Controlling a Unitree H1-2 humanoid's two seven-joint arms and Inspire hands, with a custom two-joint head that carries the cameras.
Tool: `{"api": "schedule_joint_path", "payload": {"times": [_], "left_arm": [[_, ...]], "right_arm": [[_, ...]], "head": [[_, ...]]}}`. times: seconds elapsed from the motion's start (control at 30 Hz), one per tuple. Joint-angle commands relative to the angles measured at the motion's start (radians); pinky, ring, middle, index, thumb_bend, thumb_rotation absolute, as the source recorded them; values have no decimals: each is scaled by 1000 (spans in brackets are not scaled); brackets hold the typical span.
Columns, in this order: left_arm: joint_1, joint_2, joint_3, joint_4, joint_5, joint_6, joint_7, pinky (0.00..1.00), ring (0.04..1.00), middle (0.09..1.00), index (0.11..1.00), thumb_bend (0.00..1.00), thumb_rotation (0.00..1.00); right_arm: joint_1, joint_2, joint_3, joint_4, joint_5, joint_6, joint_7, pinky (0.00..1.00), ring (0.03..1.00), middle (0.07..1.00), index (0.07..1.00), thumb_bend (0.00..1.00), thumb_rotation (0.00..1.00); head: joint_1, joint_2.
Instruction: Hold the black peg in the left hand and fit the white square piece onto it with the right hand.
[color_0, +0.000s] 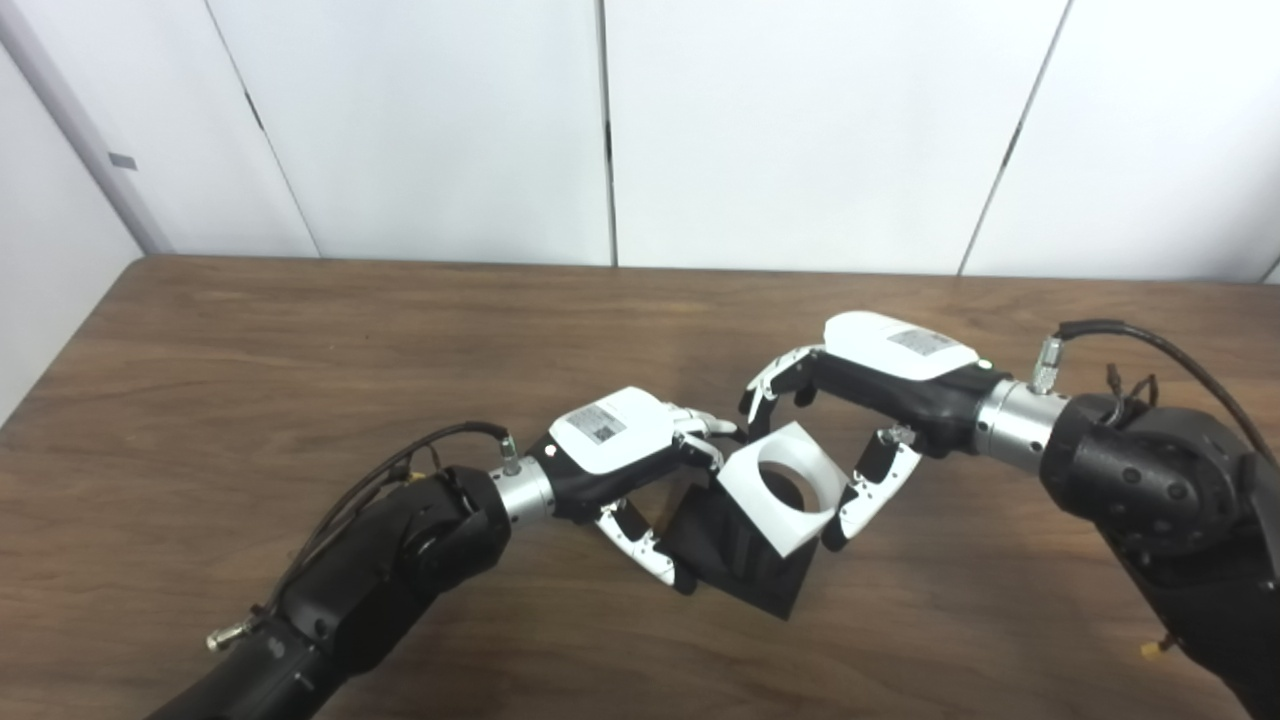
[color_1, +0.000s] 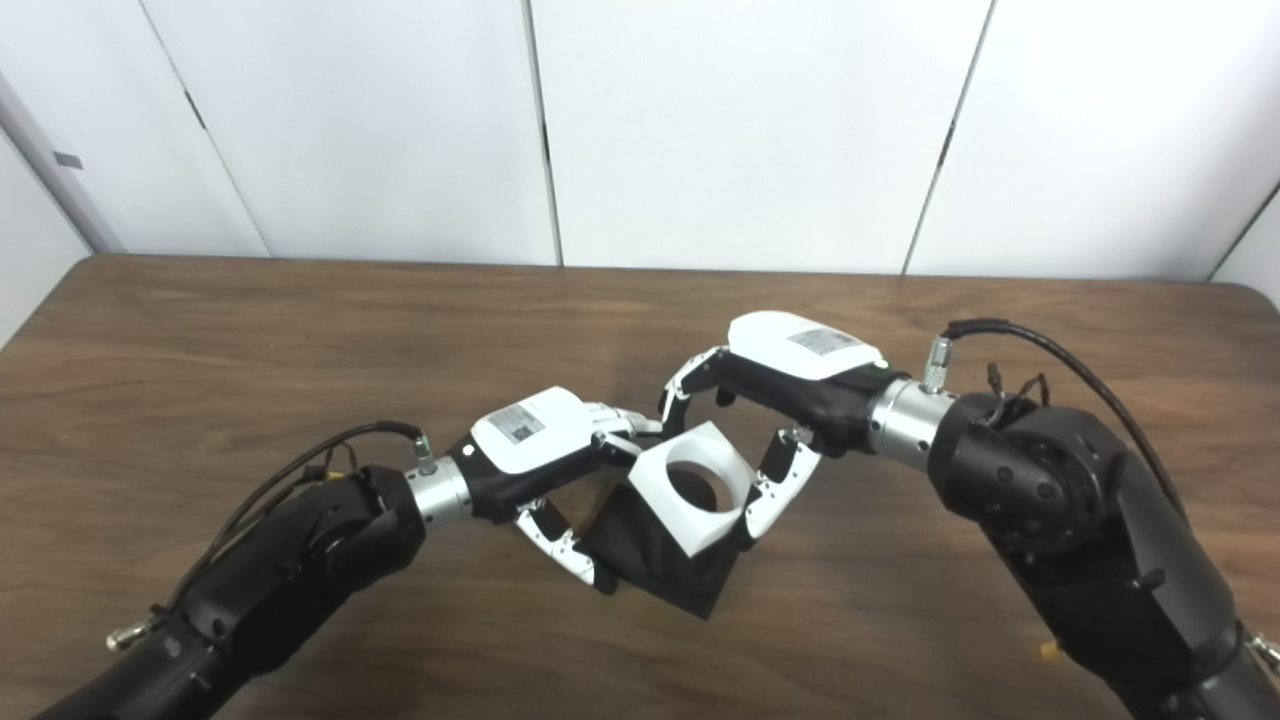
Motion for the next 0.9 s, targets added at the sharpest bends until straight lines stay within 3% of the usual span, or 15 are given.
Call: {"api": "schedule_joint_path", "payload": {"times": [0.0,0.87], "left_arm": [[17,18,-24,19,58,14,-64,821,876,902,492,522,72],[17,6,-29,10,66,29,-83,829,874,903,493,522,72]], "right_arm": [[-24,2,-10,-15,-1,-29,-24,695,823,758,478,519,127],[-49,54,38,24,-30,-26,-13,687,824,764,479,520,129]], "head": [[0,3],[5,9]]}}
